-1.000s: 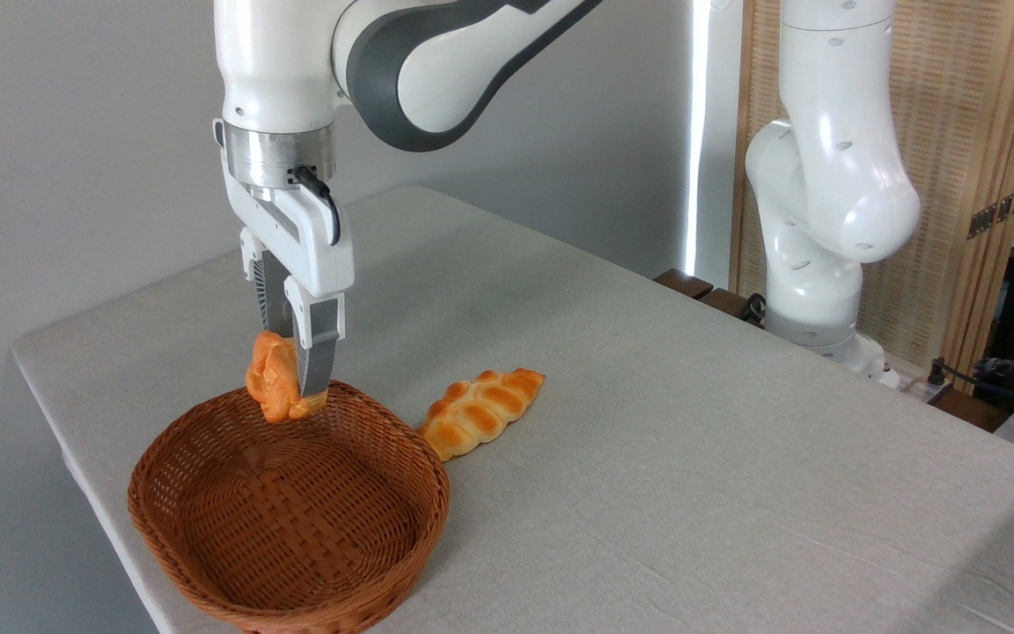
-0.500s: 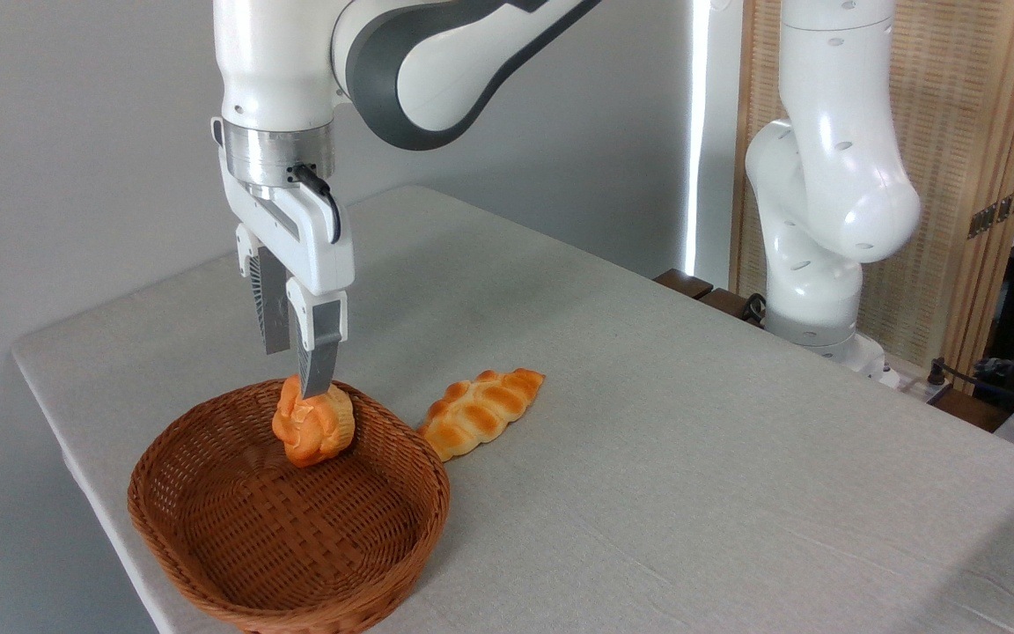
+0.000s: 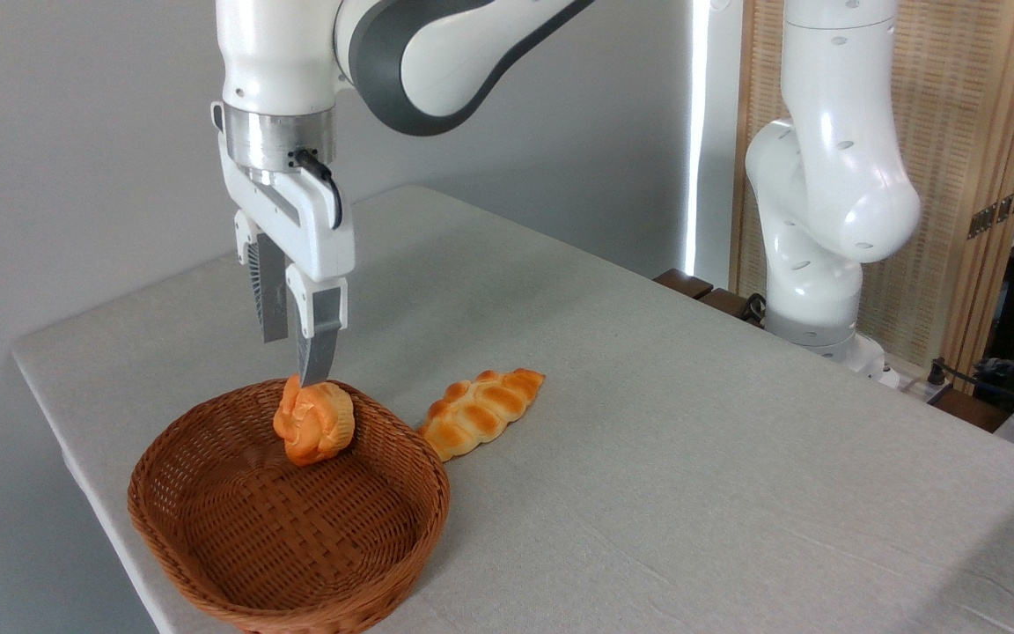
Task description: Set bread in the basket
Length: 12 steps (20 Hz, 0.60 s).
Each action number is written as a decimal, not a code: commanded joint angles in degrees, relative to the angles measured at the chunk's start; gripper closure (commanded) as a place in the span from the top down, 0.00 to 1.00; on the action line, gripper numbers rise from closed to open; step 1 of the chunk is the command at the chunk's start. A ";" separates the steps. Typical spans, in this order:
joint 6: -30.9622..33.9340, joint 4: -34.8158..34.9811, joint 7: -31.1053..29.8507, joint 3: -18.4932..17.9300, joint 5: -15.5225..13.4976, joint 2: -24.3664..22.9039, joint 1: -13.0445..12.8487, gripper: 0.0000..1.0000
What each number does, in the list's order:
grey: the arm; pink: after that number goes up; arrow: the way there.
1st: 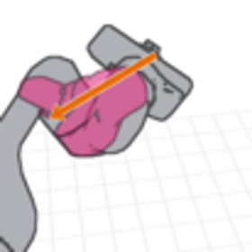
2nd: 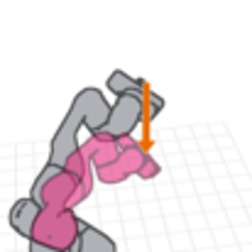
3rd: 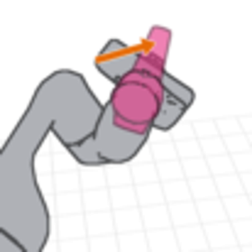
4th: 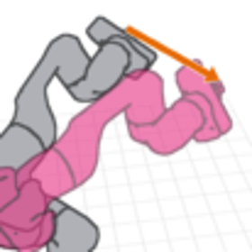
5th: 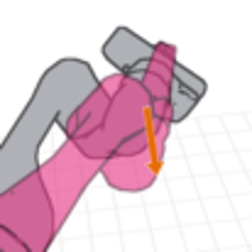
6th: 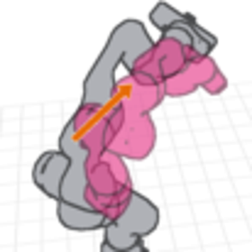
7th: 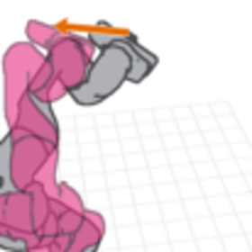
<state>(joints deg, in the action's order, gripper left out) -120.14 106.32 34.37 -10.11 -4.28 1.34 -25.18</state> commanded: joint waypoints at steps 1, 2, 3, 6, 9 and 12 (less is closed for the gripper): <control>4.82 -0.15 -1.50 -0.53 -0.47 -2.83 -0.31 1.00; 5.35 -0.24 -1.94 -0.53 -0.29 -3.09 -0.31 1.00; 6.58 -0.85 -2.72 -0.53 -0.20 -3.62 -0.31 1.00; 10.01 -2.52 -3.35 -0.96 -0.03 -3.89 -0.31 1.00; 13.18 -4.45 -4.48 -1.32 0.68 -4.50 -0.31 1.00; 13.09 -5.25 -5.02 -1.23 0.94 -4.68 -0.31 1.00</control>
<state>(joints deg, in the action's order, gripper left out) -108.72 102.89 31.01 -10.84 -4.14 -3.10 -25.05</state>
